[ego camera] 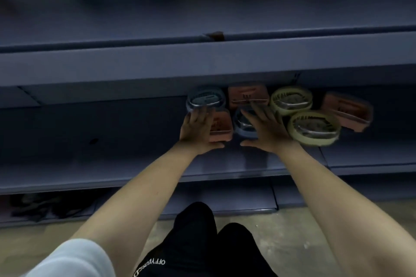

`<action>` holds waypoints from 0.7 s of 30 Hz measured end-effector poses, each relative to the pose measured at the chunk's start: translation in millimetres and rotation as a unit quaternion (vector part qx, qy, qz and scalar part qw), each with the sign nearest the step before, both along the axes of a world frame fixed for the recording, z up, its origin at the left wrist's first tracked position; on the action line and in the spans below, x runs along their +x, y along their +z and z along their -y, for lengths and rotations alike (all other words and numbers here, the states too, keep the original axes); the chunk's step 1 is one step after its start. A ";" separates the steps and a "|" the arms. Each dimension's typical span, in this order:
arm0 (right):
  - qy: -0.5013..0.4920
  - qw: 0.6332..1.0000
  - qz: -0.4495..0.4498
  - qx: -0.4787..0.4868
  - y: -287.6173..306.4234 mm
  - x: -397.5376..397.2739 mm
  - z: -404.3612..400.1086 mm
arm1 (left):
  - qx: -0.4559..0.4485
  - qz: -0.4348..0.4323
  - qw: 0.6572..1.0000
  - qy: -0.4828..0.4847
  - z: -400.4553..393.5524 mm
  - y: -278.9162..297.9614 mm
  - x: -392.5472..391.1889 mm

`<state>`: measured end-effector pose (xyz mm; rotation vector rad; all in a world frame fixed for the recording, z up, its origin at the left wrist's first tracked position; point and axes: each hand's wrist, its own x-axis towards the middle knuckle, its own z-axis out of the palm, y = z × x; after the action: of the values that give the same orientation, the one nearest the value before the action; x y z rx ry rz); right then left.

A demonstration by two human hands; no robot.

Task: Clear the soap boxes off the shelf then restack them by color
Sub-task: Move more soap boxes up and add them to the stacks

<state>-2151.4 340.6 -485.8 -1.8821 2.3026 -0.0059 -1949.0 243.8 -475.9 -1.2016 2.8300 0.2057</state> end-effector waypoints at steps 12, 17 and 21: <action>-0.041 0.998 0.043 0.005 -11.1 -1.2 8.8 | 0.031 -0.020 0.999 0.032 13.0 -16.5 -5.8; -0.042 0.998 0.033 0.044 1.5 19.4 -13.1 | 0.051 0.013 0.998 0.032 -7.3 -5.5 6.9; -0.032 0.999 -0.004 0.044 21.9 37.9 -40.8 | 0.063 0.040 0.997 0.022 -27.9 12.4 23.1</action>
<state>-2113.5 381.4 -463.8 -1.7689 2.3271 0.0928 -1925.8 271.7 -463.5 -1.2172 2.6796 0.3259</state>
